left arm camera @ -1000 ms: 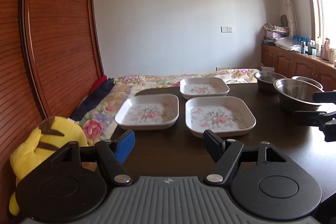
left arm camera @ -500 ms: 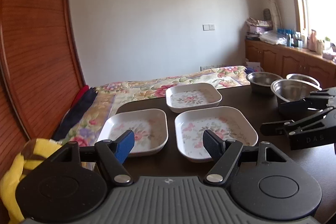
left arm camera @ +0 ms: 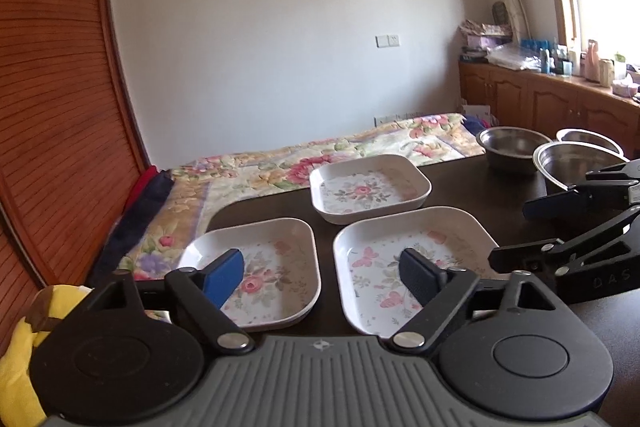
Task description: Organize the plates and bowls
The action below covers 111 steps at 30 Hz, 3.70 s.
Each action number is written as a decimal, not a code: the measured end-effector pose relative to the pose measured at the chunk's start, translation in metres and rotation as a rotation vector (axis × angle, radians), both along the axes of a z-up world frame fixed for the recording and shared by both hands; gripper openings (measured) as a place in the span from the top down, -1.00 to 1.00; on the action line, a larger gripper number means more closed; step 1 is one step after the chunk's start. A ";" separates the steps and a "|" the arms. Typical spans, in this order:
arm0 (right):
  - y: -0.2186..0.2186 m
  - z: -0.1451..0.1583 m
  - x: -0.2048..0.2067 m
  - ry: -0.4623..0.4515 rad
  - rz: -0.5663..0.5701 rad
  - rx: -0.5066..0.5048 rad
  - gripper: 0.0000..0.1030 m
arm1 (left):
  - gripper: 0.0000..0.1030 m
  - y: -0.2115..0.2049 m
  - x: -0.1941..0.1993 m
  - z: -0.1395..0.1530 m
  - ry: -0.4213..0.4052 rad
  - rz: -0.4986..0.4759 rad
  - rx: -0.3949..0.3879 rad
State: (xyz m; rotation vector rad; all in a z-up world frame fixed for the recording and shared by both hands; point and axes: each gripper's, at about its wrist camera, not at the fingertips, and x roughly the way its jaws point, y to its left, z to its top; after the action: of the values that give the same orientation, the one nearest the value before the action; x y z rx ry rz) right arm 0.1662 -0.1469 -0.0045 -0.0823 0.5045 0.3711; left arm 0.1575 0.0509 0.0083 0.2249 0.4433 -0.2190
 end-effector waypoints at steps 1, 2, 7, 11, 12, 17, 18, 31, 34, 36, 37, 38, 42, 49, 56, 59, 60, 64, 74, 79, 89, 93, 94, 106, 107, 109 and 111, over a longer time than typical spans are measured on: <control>0.000 0.000 0.002 0.003 0.004 0.001 -0.32 | -0.44 0.000 0.005 -0.001 0.021 -0.005 -0.006; 0.001 0.000 0.004 0.005 0.007 0.001 -0.32 | -0.31 0.000 0.010 -0.002 0.040 -0.010 -0.013; 0.008 -0.006 0.017 0.023 0.013 -0.029 -0.23 | -0.15 -0.003 0.026 -0.008 0.088 -0.044 -0.014; 0.011 -0.011 0.026 0.040 0.008 -0.046 -0.08 | -0.12 -0.004 0.041 -0.012 0.123 -0.069 -0.025; 0.012 -0.012 0.027 0.038 0.006 -0.056 -0.08 | -0.12 -0.004 0.045 -0.013 0.130 -0.074 -0.026; 0.012 -0.015 0.034 0.042 -0.009 -0.088 -0.07 | -0.05 -0.007 0.057 -0.020 0.152 -0.093 -0.031; 0.013 -0.016 0.035 0.046 -0.008 -0.089 -0.07 | -0.04 -0.007 0.059 -0.021 0.156 -0.098 -0.029; 0.015 -0.021 0.042 0.065 -0.027 -0.139 0.32 | 0.11 -0.007 0.070 -0.029 0.186 -0.114 -0.025; 0.014 -0.022 0.042 0.057 -0.036 -0.155 0.45 | 0.18 -0.009 0.070 -0.028 0.189 -0.126 -0.026; 0.014 -0.023 0.042 0.061 -0.038 -0.159 0.49 | 0.23 -0.010 0.070 -0.029 0.194 -0.127 -0.021; 0.014 -0.024 0.043 0.065 -0.038 -0.162 0.51 | 0.26 -0.010 0.070 -0.029 0.197 -0.127 -0.019; 0.014 -0.025 0.042 0.066 -0.039 -0.170 0.56 | 0.26 -0.011 0.071 -0.029 0.198 -0.125 -0.016; 0.015 -0.029 0.041 0.061 -0.040 -0.198 0.60 | 0.29 -0.010 0.073 -0.030 0.206 -0.112 -0.012; 0.014 -0.028 0.041 0.060 -0.039 -0.204 0.62 | 0.43 -0.011 0.073 -0.034 0.229 -0.117 -0.008; 0.014 -0.030 0.041 0.057 -0.042 -0.198 0.62 | 0.43 -0.015 0.074 -0.039 0.263 -0.117 0.002; 0.013 -0.030 0.042 0.057 -0.044 -0.193 0.62 | 0.43 -0.015 0.073 -0.040 0.265 -0.113 -0.002; 0.013 -0.030 0.041 0.057 -0.045 -0.191 0.62 | 0.43 -0.014 0.073 -0.040 0.268 -0.110 -0.010; 0.012 -0.030 0.041 0.058 -0.047 -0.180 0.62 | 0.65 -0.013 0.072 -0.040 0.266 -0.086 -0.014; 0.007 -0.029 0.044 0.075 -0.052 -0.129 0.62 | 0.77 -0.011 0.070 -0.043 0.267 -0.076 -0.019; 0.007 -0.030 0.045 0.075 -0.055 -0.121 0.62 | 0.79 -0.007 0.068 -0.042 0.280 -0.060 -0.063; -0.003 -0.023 0.038 0.060 -0.090 -0.021 0.62 | 0.80 0.002 0.051 -0.030 0.279 -0.045 -0.174; -0.002 -0.017 0.035 0.041 -0.086 -0.012 0.62 | 0.80 0.001 0.043 -0.023 0.260 -0.050 -0.176; -0.003 -0.016 0.033 0.037 -0.085 -0.009 0.62 | 0.80 0.001 0.041 -0.021 0.254 -0.053 -0.175; -0.015 -0.005 0.017 0.013 -0.088 0.049 0.84 | 0.80 0.006 0.004 -0.003 0.201 -0.051 -0.204; -0.015 -0.003 0.014 0.008 -0.088 0.050 0.84 | 0.80 0.006 0.000 -0.002 0.197 -0.050 -0.204; -0.016 -0.001 0.008 0.001 -0.087 0.053 0.84 | 0.80 0.008 -0.009 -0.001 0.192 -0.049 -0.204; -0.016 0.001 0.002 -0.002 -0.085 0.060 0.84 | 0.80 0.009 -0.016 0.000 0.185 -0.045 -0.200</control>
State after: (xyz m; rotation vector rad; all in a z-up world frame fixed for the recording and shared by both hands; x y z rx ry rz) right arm 0.1686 -0.1624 -0.0030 -0.0032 0.4930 0.3029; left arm 0.1413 0.0596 0.0085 0.0178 0.5960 -0.3282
